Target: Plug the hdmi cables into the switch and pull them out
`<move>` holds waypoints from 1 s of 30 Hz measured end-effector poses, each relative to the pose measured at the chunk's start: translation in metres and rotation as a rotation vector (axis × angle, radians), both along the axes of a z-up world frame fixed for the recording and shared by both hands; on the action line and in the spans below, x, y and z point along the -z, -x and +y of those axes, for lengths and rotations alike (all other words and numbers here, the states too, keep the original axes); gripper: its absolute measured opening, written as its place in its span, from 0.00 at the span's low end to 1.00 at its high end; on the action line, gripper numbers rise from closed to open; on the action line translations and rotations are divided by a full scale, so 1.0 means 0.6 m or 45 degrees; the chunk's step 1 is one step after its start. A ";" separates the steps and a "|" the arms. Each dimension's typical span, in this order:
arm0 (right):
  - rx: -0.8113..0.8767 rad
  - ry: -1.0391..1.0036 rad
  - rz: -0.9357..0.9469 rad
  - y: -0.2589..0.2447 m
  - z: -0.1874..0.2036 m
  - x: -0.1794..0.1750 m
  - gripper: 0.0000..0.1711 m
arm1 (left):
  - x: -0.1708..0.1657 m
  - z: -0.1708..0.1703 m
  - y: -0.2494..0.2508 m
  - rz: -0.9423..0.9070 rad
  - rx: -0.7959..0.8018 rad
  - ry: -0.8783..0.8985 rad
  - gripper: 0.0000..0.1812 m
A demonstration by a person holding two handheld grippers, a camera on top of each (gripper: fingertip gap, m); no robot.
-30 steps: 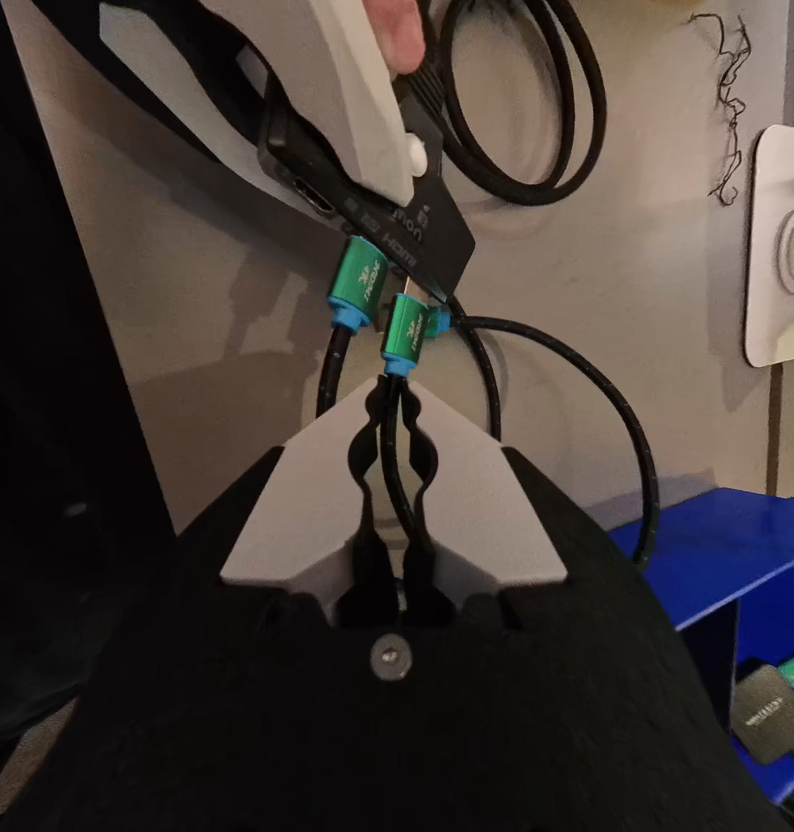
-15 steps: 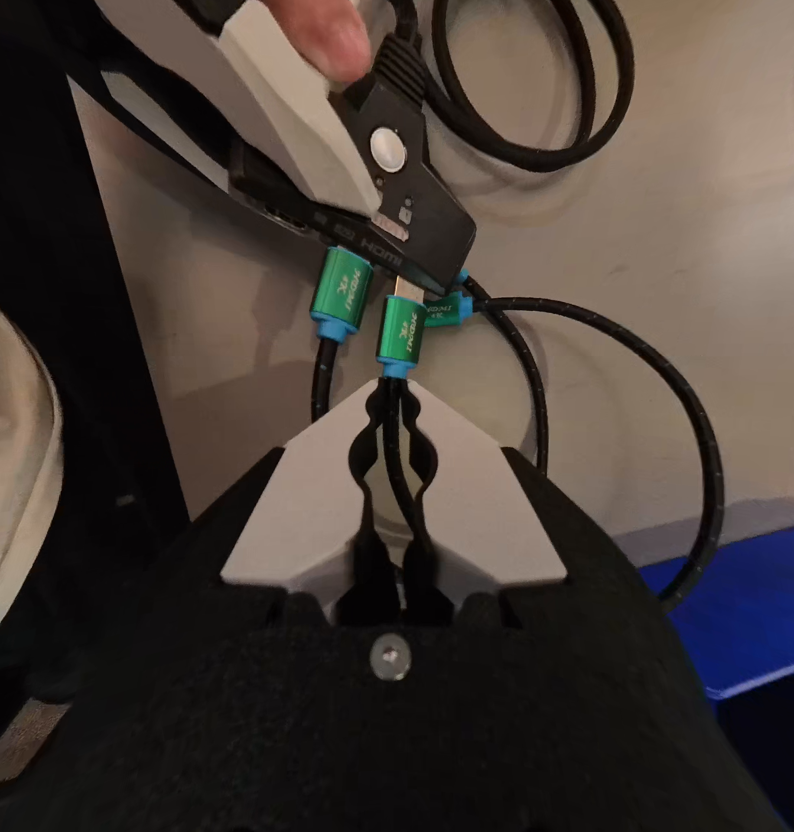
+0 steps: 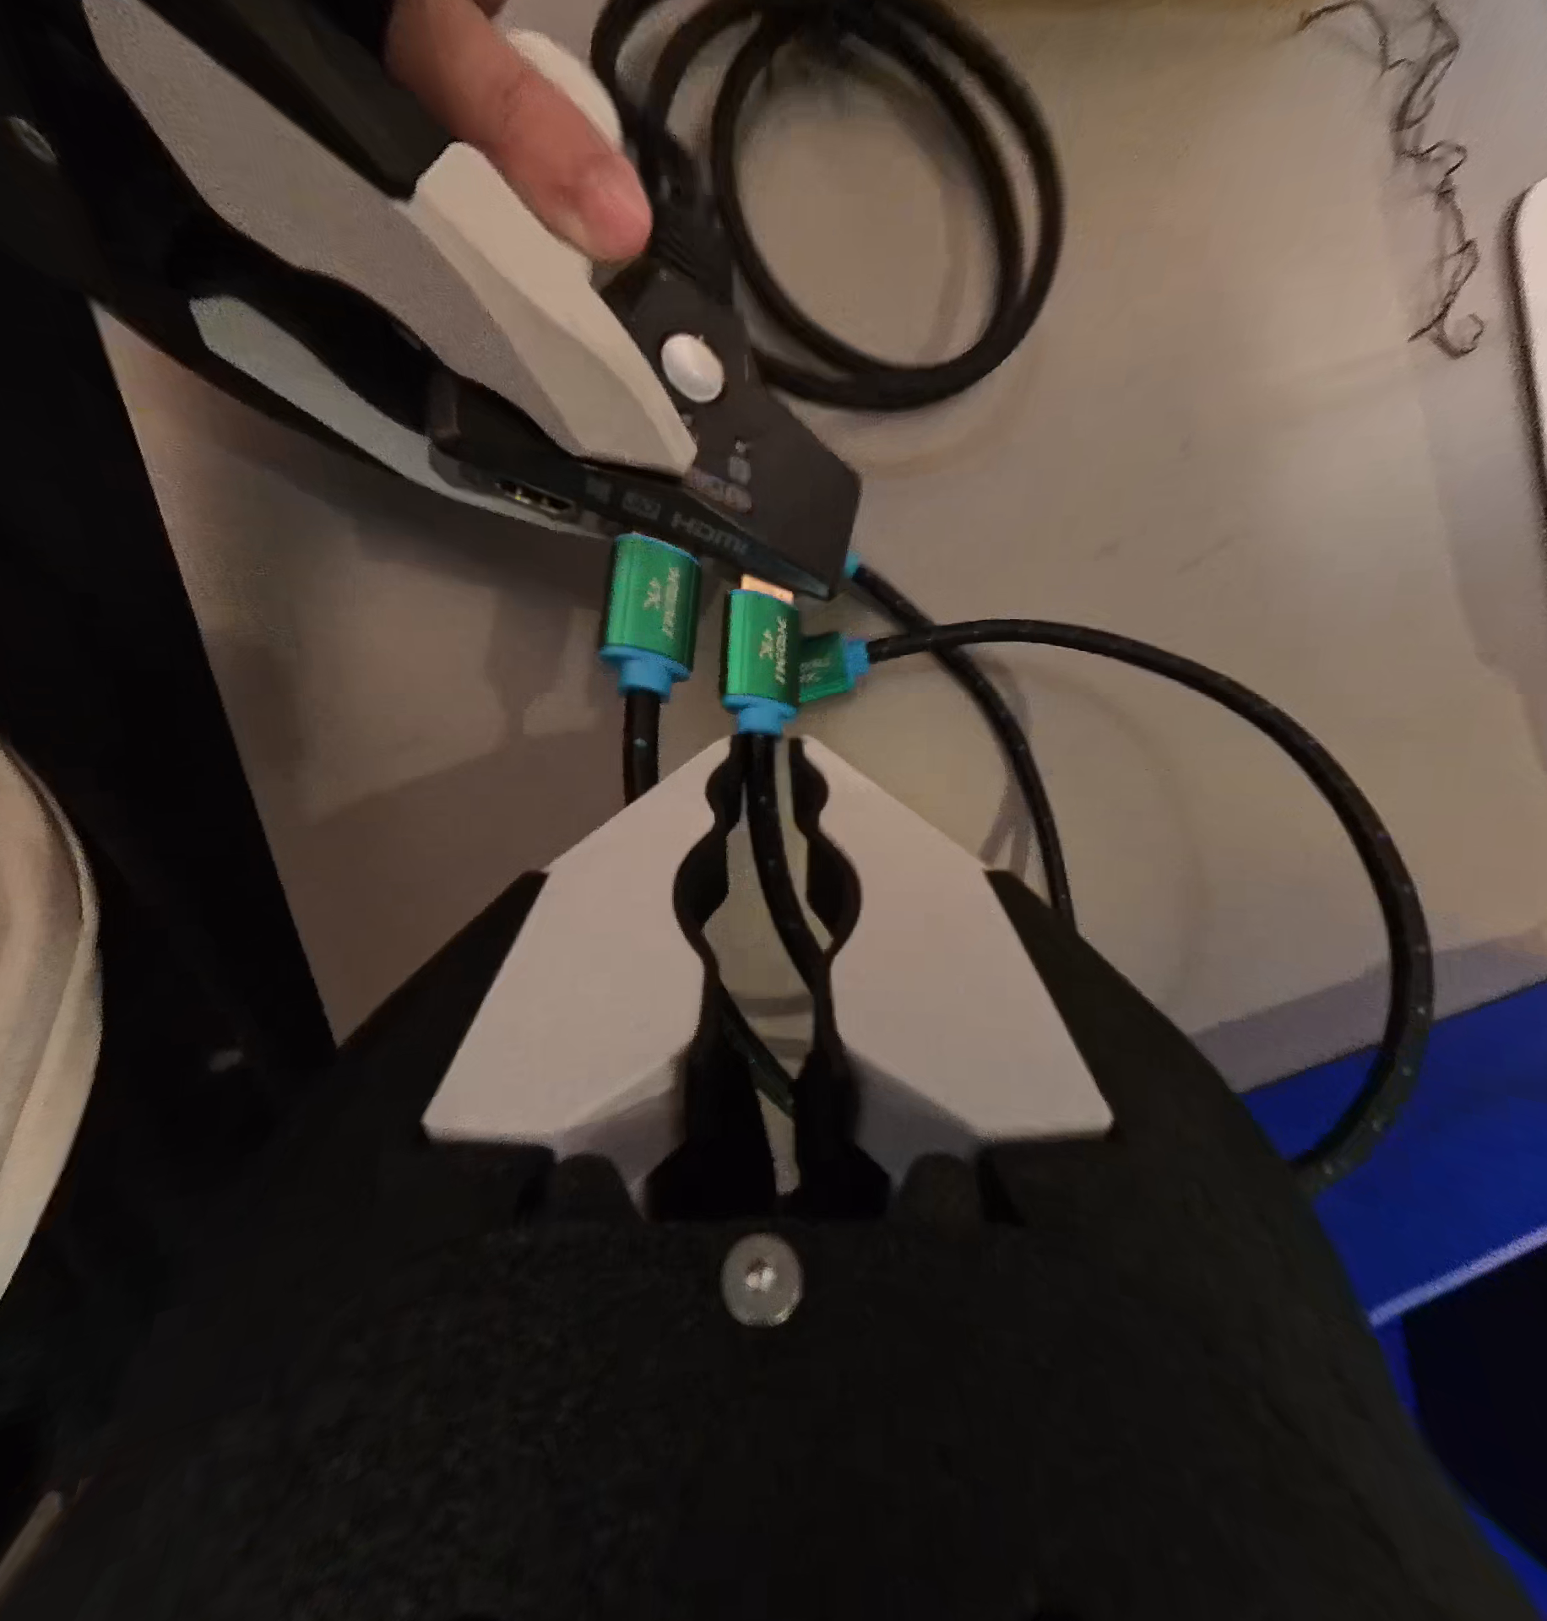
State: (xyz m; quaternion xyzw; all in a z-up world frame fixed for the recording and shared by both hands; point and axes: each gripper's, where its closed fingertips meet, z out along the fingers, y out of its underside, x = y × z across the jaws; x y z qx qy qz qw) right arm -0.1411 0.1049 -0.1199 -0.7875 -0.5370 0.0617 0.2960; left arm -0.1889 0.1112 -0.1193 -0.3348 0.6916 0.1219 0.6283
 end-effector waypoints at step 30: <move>0.334 -0.456 1.275 0.023 0.010 -0.094 0.12 | -0.059 -0.010 -0.004 -0.407 0.011 0.331 0.11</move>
